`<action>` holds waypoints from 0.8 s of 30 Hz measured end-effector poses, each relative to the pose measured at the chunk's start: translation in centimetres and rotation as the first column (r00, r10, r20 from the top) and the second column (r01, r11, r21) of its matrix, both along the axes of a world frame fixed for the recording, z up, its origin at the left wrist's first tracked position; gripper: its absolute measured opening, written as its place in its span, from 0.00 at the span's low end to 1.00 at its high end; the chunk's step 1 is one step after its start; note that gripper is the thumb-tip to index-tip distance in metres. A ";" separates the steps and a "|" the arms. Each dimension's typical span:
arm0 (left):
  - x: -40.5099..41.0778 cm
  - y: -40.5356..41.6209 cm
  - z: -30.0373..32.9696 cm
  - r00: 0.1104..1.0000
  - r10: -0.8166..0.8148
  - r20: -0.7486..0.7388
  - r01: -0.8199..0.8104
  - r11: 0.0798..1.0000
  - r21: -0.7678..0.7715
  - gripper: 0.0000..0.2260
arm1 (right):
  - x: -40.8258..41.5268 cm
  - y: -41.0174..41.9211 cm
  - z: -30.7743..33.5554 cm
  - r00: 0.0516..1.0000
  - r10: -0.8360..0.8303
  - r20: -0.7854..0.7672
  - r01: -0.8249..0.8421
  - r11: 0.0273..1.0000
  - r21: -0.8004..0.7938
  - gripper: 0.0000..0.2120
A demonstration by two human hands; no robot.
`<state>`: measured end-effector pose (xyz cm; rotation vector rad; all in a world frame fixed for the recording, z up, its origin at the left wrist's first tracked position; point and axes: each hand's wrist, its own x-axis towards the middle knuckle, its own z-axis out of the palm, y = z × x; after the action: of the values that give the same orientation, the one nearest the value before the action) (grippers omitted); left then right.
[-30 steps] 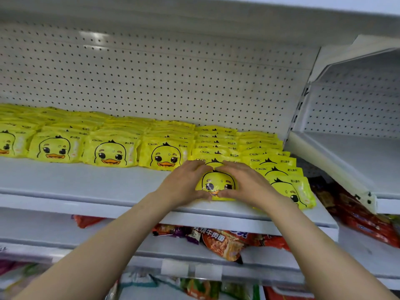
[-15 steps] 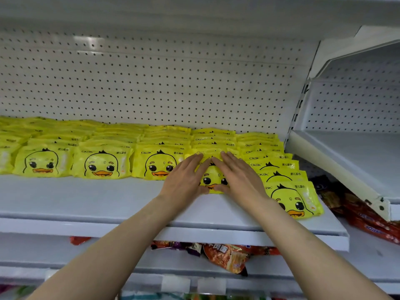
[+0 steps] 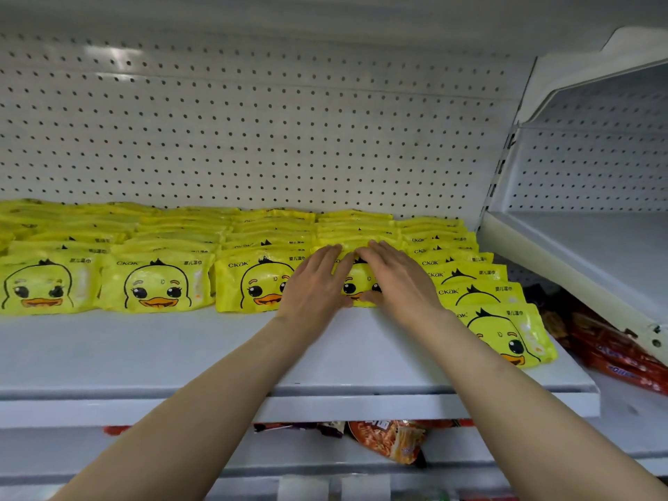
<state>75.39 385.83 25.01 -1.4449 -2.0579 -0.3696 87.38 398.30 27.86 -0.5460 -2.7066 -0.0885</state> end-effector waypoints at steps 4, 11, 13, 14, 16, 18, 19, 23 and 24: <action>-0.2 -0.3 -0.2 0.999 -0.045 -0.030 0.046 0.999 0.026 0.40 | 1.1 0.2 0.0 0.999 0.004 0.036 -0.005 1.000 0.028 0.38; -0.8 -0.2 0.0 0.997 -0.060 -0.047 0.061 0.998 0.018 0.41 | 1.3 -0.4 0.6 0.999 -0.037 0.024 0.036 0.999 0.032 0.35; -0.8 0.1 0.0 0.997 -0.055 -0.052 0.056 0.998 0.023 0.40 | 1.1 -0.6 0.8 0.998 -0.056 0.018 0.056 0.998 0.033 0.34; -0.9 0.2 0.0 0.997 -0.051 -0.051 0.052 0.998 0.023 0.40 | 1.0 -0.7 0.8 0.998 -0.062 0.012 0.062 0.998 0.031 0.34; -0.9 0.3 -0.2 0.998 -0.044 -0.036 0.044 0.999 0.022 0.40 | 0.8 -0.9 0.7 0.998 -0.065 0.000 0.065 0.997 0.032 0.33; -0.9 0.3 -0.2 0.999 -0.044 -0.020 0.044 0.999 0.011 0.40 | 0.7 -1.0 0.7 0.998 -0.064 -0.006 0.064 0.997 0.046 0.33; -1.0 0.2 -0.1 0.999 -0.047 -0.012 0.048 0.999 0.003 0.39 | 0.8 -1.1 0.7 0.998 -0.064 -0.007 0.065 0.997 0.051 0.33; -1.0 -0.7 0.3 0.996 -0.089 0.025 0.090 0.996 -0.018 0.39 | 0.8 -1.6 1.0 0.996 -0.086 0.033 0.085 0.996 0.043 0.34; -1.1 -1.3 0.4 0.995 -0.098 0.023 0.098 0.995 -0.012 0.39 | 0.7 -1.9 1.3 0.994 -0.093 0.051 0.091 0.995 0.031 0.34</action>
<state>74.32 384.57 25.43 -1.5600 -2.0156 -0.4150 88.05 396.44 29.12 -0.6683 -2.7259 -0.1687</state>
